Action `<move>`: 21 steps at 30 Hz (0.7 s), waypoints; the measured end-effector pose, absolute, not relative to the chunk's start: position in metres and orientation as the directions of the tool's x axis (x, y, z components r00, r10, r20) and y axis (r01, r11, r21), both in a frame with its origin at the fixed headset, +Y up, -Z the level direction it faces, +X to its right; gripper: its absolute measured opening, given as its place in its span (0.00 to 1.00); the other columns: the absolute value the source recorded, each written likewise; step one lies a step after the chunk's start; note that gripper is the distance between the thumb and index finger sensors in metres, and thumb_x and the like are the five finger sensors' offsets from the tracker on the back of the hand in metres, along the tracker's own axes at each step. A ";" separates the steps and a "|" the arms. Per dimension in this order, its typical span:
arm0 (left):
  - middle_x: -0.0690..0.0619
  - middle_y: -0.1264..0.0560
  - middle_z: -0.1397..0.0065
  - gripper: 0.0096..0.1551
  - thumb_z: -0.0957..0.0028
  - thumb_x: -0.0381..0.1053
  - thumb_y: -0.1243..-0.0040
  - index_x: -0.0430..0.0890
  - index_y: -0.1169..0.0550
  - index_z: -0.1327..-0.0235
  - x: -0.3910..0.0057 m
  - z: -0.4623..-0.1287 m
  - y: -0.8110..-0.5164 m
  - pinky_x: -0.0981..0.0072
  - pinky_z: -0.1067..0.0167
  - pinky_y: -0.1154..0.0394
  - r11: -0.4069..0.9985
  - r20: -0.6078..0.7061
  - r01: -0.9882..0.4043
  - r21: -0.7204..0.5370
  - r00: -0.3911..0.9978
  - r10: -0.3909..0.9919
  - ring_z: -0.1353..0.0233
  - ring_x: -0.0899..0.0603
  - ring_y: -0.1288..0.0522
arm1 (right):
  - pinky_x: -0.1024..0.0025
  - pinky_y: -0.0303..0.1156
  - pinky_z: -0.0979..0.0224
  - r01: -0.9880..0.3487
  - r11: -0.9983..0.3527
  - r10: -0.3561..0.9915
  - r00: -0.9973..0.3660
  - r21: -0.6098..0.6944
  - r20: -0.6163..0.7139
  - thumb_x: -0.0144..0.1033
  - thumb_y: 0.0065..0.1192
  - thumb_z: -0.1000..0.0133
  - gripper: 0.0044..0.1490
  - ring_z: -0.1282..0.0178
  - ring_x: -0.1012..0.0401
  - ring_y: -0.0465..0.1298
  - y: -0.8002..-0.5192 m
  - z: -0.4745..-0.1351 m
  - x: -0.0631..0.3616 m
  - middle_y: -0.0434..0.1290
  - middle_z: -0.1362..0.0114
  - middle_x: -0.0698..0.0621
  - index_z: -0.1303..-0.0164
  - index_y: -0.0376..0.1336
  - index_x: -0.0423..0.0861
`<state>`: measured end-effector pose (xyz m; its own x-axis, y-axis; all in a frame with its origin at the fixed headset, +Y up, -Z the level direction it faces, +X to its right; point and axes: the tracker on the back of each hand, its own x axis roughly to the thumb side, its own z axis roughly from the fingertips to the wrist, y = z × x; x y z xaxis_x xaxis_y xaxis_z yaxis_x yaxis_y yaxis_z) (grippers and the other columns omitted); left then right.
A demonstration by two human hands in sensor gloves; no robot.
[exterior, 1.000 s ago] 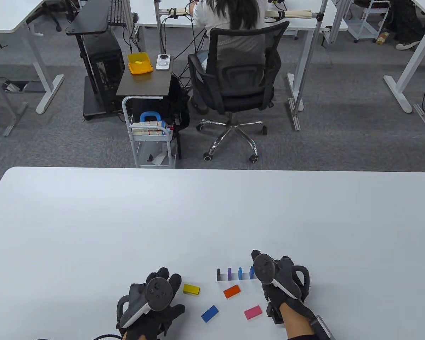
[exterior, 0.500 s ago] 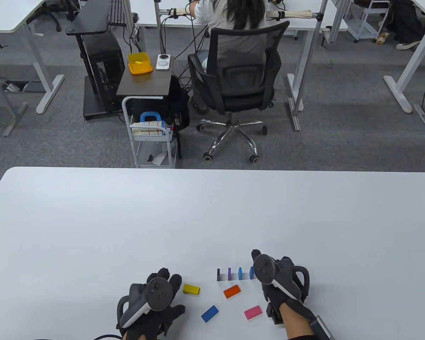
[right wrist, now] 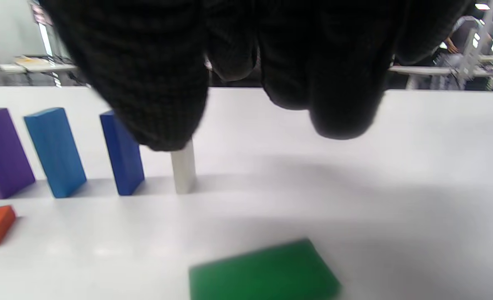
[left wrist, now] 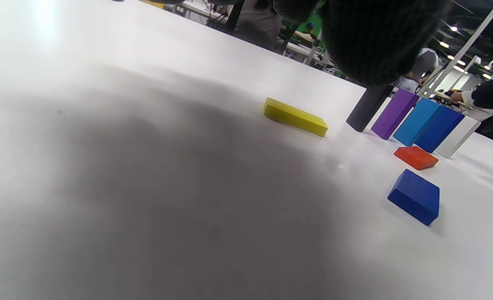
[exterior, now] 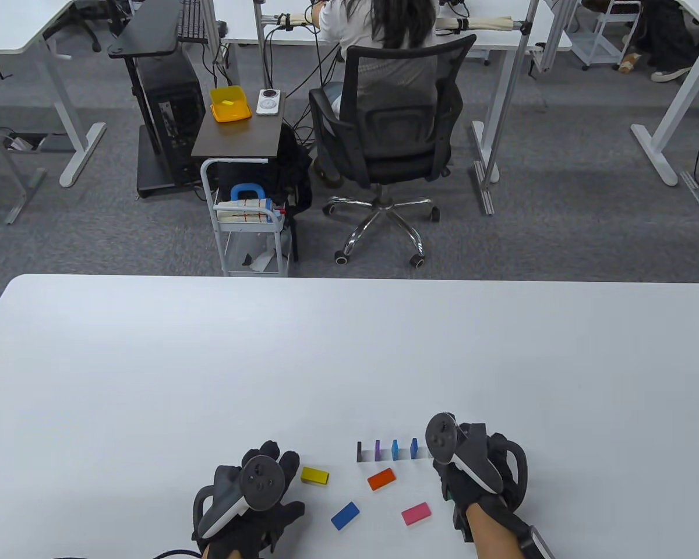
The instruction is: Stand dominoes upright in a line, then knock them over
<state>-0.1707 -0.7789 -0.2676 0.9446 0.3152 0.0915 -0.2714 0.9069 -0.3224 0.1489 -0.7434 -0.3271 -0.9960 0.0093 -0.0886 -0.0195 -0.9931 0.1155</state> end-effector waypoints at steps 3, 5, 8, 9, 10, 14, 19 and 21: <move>0.46 0.53 0.12 0.48 0.58 0.64 0.36 0.60 0.44 0.26 -0.170 -0.267 -0.779 0.35 0.21 0.45 0.906 0.093 -0.271 -0.324 0.944 0.316 0.16 0.30 0.50 | 0.37 0.71 0.33 -0.047 -0.975 0.013 -0.988 0.218 -0.153 0.56 0.77 0.60 0.59 0.45 0.42 0.85 -0.750 -0.327 0.154 0.78 0.33 0.36 0.20 0.59 0.44; 0.46 0.53 0.12 0.48 0.58 0.64 0.36 0.60 0.44 0.26 -0.171 -0.267 -0.779 0.35 0.21 0.45 0.906 0.093 -0.271 -0.324 0.944 0.316 0.16 0.30 0.50 | 0.35 0.71 0.33 -0.027 -0.963 -0.019 -0.986 0.268 -0.167 0.57 0.78 0.60 0.61 0.45 0.40 0.85 -0.758 -0.329 0.153 0.77 0.32 0.35 0.19 0.57 0.43; 0.46 0.53 0.12 0.48 0.58 0.64 0.36 0.60 0.44 0.26 -0.171 -0.267 -0.779 0.35 0.21 0.45 0.905 0.089 -0.274 -0.325 0.944 0.318 0.16 0.30 0.50 | 0.35 0.72 0.35 0.006 -0.940 -0.068 -0.983 0.342 -0.172 0.59 0.77 0.61 0.62 0.45 0.40 0.85 -0.768 -0.331 0.150 0.78 0.33 0.35 0.19 0.56 0.43; 0.46 0.53 0.12 0.48 0.58 0.64 0.36 0.60 0.44 0.26 -0.172 -0.267 -0.779 0.35 0.21 0.45 0.906 0.088 -0.273 -0.324 0.945 0.316 0.16 0.30 0.50 | 0.35 0.72 0.35 0.006 -0.934 -0.073 -0.982 0.358 -0.174 0.59 0.77 0.61 0.63 0.45 0.40 0.85 -0.771 -0.332 0.150 0.78 0.33 0.36 0.19 0.56 0.43; 0.46 0.52 0.12 0.48 0.58 0.64 0.36 0.60 0.43 0.26 -0.172 -0.267 -0.779 0.35 0.21 0.45 0.908 0.089 -0.271 -0.318 0.946 0.313 0.16 0.30 0.50 | 0.35 0.73 0.36 0.000 -0.927 -0.069 -0.983 0.375 -0.173 0.59 0.78 0.61 0.63 0.46 0.40 0.85 -0.774 -0.333 0.150 0.78 0.34 0.36 0.19 0.57 0.43; 0.46 0.52 0.12 0.48 0.58 0.64 0.36 0.60 0.43 0.26 -0.171 -0.268 -0.778 0.35 0.21 0.45 0.909 0.088 -0.269 -0.319 0.946 0.311 0.16 0.30 0.50 | 0.33 0.71 0.34 0.041 -0.915 -0.111 -0.982 0.400 -0.154 0.55 0.83 0.64 0.65 0.42 0.38 0.83 -0.777 -0.333 0.147 0.77 0.33 0.37 0.19 0.56 0.44; 0.46 0.52 0.12 0.48 0.58 0.64 0.36 0.60 0.43 0.26 -0.170 -0.268 -0.779 0.35 0.21 0.45 0.911 0.089 -0.258 -0.321 0.950 0.300 0.16 0.30 0.50 | 0.35 0.73 0.34 0.044 -0.909 -0.112 -0.984 0.414 -0.141 0.50 0.83 0.63 0.63 0.44 0.41 0.85 -0.778 -0.334 0.140 0.79 0.38 0.39 0.20 0.56 0.42; 0.46 0.52 0.12 0.48 0.58 0.64 0.36 0.60 0.43 0.26 -0.170 -0.268 -0.780 0.35 0.21 0.45 0.912 0.088 -0.254 -0.322 0.951 0.296 0.16 0.30 0.50 | 0.36 0.72 0.33 0.036 -0.906 -0.103 -0.985 0.421 -0.136 0.49 0.84 0.62 0.63 0.44 0.42 0.84 -0.778 -0.334 0.141 0.78 0.38 0.39 0.20 0.56 0.42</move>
